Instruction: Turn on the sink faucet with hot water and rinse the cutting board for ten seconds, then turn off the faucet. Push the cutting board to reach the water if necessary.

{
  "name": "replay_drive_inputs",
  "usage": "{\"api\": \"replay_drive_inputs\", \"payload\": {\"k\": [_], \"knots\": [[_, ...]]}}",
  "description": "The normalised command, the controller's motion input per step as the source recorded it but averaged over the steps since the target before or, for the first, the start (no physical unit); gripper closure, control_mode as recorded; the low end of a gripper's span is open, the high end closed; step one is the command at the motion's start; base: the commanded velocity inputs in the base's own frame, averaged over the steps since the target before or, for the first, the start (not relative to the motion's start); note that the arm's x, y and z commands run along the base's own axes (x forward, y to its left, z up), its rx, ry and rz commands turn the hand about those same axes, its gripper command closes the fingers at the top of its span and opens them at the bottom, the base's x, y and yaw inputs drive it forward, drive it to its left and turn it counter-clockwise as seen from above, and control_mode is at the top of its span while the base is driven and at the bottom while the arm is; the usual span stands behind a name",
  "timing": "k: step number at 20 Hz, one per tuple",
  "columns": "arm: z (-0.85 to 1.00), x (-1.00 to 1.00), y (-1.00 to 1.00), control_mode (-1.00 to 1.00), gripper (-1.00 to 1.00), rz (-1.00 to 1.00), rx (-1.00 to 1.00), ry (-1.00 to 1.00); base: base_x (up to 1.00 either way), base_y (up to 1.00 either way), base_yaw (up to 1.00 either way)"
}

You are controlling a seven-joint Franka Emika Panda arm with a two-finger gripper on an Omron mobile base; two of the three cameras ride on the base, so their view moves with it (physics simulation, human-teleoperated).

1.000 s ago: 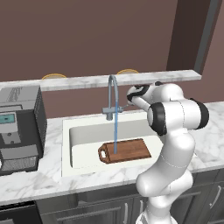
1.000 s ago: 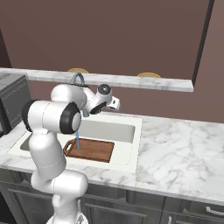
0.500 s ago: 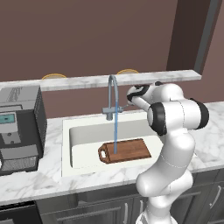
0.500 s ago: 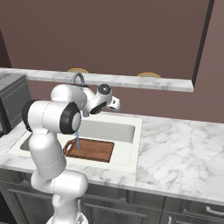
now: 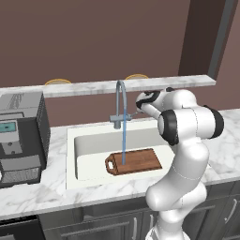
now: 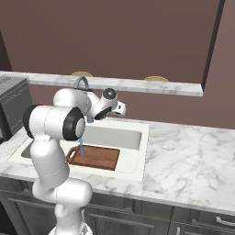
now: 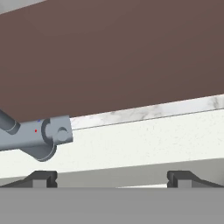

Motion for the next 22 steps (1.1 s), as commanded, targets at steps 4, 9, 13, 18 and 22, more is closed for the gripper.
{"api": "replay_drive_inputs", "payload": {"k": [4,9,13,18,22], "knots": [[0.0,0.0,0.0,-1.0,-1.0,0.0,0.0,0.0,0.0,0.0,0.0],[0.0,0.0,0.0,-1.0,-1.0,0.0,0.0,0.0,0.0,0.0,0.0],[0.0,0.0,0.0,-1.0,-1.0,0.0,0.0,0.0,0.0,0.0,0.0],[0.0,0.0,0.0,-1.0,-1.0,0.0,0.0,0.0,0.0,0.0,0.0],[0.0,0.0,0.0,-1.0,-1.0,0.0,0.0,0.0,0.0,0.0,0.0]]}}
